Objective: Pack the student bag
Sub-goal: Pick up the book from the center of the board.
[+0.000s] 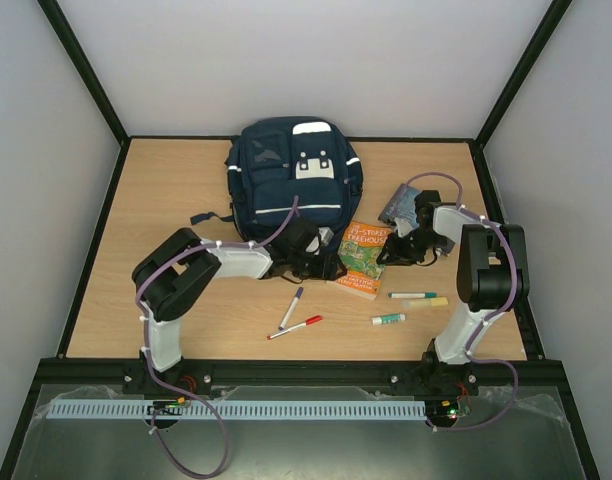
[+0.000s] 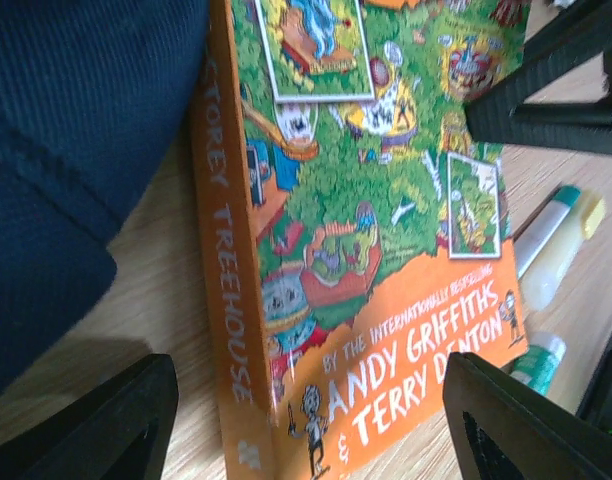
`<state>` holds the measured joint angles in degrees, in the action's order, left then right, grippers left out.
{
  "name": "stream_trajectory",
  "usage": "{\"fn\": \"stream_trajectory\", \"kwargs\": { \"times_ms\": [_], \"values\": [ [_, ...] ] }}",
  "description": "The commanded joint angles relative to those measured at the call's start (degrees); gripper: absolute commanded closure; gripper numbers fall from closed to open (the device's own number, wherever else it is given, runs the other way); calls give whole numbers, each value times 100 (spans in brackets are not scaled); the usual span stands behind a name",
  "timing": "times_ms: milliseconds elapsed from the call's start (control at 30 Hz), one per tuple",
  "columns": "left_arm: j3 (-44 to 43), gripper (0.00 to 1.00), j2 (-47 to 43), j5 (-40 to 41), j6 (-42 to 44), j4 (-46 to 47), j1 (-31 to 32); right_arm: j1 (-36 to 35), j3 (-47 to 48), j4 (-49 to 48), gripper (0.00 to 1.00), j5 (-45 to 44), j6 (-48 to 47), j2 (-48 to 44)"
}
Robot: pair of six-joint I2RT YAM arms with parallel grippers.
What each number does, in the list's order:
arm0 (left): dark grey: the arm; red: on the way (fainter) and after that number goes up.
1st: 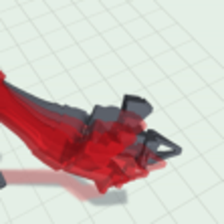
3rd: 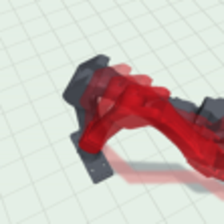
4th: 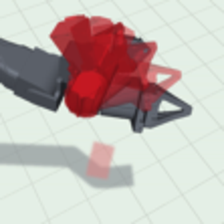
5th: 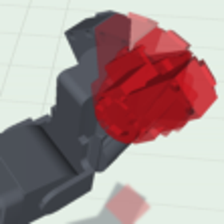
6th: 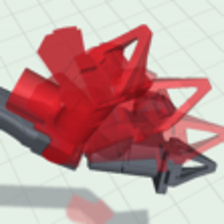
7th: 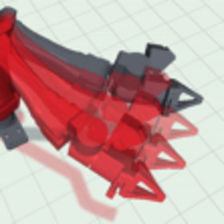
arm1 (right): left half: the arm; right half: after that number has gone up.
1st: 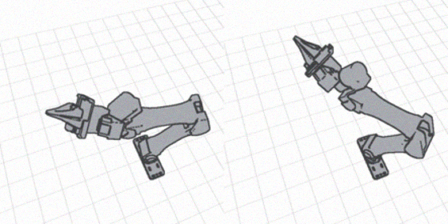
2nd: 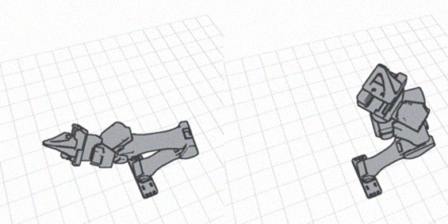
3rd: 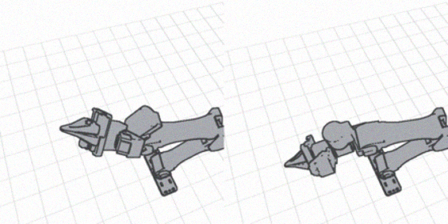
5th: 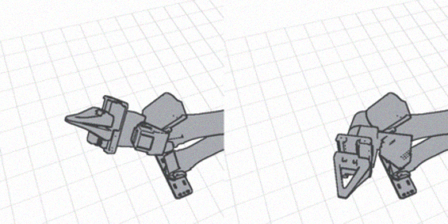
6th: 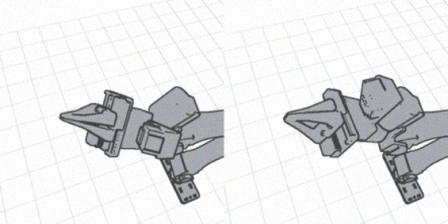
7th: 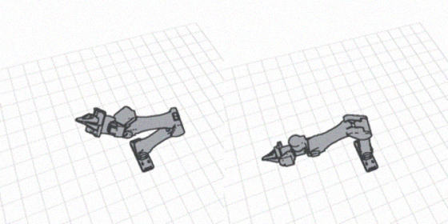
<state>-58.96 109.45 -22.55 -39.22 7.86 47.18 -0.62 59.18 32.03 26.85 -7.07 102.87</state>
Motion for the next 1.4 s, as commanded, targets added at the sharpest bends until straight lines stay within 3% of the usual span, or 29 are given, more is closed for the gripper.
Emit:
{"fn": "stream_trajectory", "kwargs": {
  "times_ms": [0, 400, 600, 733, 1133, 1367],
  "values": [
    [-53, 24, 327, -236, -493, 444, -191, -34, -349, -373, 85, -1204, -132, 553],
    [-494, 28, 1051, -1454, -1459, 1178, -235, -34, -385, -371, 85, -1122, -192, 618],
    [-324, 38, 962, -1796, -2237, 2185, -235, -34, -381, -349, 84, -1057, -179, 597],
    [-315, 53, 891, -1796, -2510, 2460, -227, -31, -394, -353, 83, -1059, -166, 508],
    [-506, 74, 622, -1668, -2129, 2069, -59, 264, -406, -373, 78, -1012, -155, 124],
    [-617, 85, 350, -1612, -1751, 1608, 87, 801, -249, -254, 63, -802, -166, -248]
  ]
}}
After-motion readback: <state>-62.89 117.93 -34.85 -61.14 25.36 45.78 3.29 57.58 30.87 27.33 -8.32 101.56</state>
